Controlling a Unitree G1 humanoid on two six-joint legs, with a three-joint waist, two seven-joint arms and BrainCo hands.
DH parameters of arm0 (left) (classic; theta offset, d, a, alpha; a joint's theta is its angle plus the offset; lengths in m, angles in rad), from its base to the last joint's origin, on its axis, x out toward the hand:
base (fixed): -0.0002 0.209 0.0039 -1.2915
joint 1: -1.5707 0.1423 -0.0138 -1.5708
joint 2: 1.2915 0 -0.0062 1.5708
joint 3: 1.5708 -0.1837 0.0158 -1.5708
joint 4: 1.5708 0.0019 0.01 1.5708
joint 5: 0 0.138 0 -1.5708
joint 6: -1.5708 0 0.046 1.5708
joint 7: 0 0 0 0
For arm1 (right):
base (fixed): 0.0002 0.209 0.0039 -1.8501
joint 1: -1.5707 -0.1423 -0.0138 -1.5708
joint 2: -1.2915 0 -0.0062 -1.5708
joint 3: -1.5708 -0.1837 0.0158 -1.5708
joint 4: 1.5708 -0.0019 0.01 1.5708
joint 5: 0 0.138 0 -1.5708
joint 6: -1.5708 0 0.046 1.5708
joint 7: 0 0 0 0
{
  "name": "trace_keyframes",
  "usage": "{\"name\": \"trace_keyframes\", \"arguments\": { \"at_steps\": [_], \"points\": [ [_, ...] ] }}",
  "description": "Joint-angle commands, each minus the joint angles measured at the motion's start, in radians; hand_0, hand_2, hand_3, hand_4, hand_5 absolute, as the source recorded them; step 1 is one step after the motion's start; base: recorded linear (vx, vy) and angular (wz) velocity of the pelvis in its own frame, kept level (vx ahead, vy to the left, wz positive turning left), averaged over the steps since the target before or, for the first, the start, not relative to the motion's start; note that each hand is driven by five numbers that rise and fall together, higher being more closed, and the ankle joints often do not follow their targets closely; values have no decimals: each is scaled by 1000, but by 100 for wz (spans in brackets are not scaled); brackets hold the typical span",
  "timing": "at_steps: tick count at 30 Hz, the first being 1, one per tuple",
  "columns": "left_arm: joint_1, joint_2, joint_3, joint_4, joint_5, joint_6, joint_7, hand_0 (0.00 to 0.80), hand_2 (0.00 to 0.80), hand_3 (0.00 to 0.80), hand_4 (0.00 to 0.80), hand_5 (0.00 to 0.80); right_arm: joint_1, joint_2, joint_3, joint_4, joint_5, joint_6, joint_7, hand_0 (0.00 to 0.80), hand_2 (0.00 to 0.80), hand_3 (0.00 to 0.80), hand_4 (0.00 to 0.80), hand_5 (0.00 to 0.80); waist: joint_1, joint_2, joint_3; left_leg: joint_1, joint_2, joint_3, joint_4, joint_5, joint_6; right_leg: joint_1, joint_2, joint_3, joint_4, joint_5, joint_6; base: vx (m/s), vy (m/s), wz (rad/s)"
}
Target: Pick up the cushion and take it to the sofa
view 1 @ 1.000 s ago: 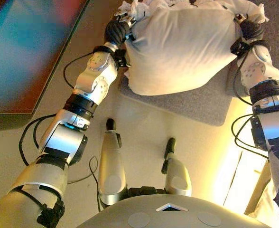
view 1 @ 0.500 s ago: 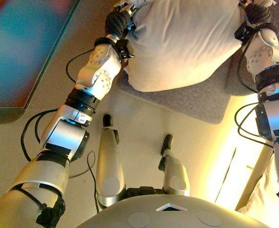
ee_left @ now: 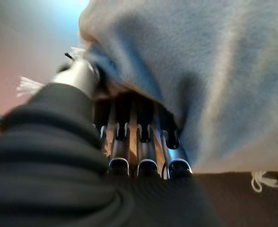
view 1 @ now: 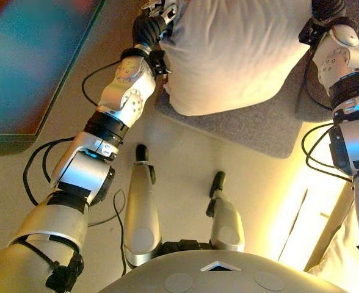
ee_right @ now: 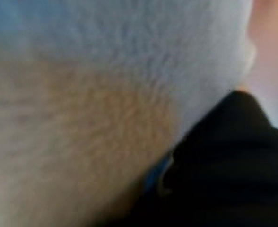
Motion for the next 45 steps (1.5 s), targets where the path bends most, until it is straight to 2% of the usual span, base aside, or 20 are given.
{"name": "trace_keyframes", "arguments": {
  "at_steps": [1,8,17,26,30,33,37,42,44,45],
  "points": [
    [-94,-40,-18,42,45,-18,-11,0,0,0,0,0,-71,21,-9,-25,4,-36,-10,0,0,0,0,0,42,33,45,-83,5,-2,30,58,-94,82,-13,-8,80,-32,-25,0,0,0],
    [-86,-10,1,42,69,-57,-34,0,0,0,0,0,-42,-1,-49,-51,36,-71,-32,0,0,0,0,0,36,30,34,-51,4,4,6,55,-94,71,-7,-3,83,-33,-24,2,-5,0],
    [-32,88,77,28,80,-140,-57,0,0,0,0,0,23,-60,-106,-92,115,-119,-90,0,0,0,0,0,36,14,-8,9,14,7,-10,36,-100,87,1,-12,79,-39,-29,15,-49,-4],
    [112,211,167,26,72,-140,-132,0,0,0,0,0,132,-173,-195,-135,156,-158,-201,0,0,0,0,0,48,-4,-97,141,37,14,-97,40,-103,167,0,-50,45,-42,-27,35,-54,-1],
    [170,239,192,-2,66,-133,-139,0,0,0,0,0,185,-211,-216,-159,166,-144,-201,0,0,0,0,0,50,-8,-140,217,43,14,-154,52,-105,213,10,-58,29,-45,-27,61,-32,1],
    [210,247,219,-20,56,-119,-136,0,0,0,0,0,233,-232,-237,-178,177,-129,-167,0,0,0,0,0,52,-14,-172,279,50,20,-207,69,-108,257,20,-67,12,-49,-23,107,-38,-5],
    [262,232,245,-37,71,-110,-138,0,0,0,0,0,303,-242,-253,-230,109,-98,-130,0,0,0,0,0,48,-20,-209,342,49,25,-273,95,-107,297,34,-72,-9,-49,-21,84,-24,0],
    [402,189,294,-154,92,-87,-156,0,0,0,0,0,521,-212,-272,-485,14,-57,-125,0,0,0,0,0,30,-22,-247,431,42,30,-351,119,-105,347,58,-60,-32,-55,-20,58,-19,-3],
    [505,145,326,-236,103,-77,-183,0,0,0,0,0,678,-136,-319,-648,-15,-67,-91,0,0,0,0,0,17,-11,-261,471,38,34,-386,129,-101,361,68,-48,-38,-57,-26,50,16,-9],
    [522,140,330,-248,105,-72,-192,0,0,0,0,0,703,-123,-327,-671,-12,-64,-78,0,0,0,0,0,17,-11,-264,480,37,35,-395,132,-100,364,69,-46,-39,-57,-27,37,26,-13]
  ]
}}
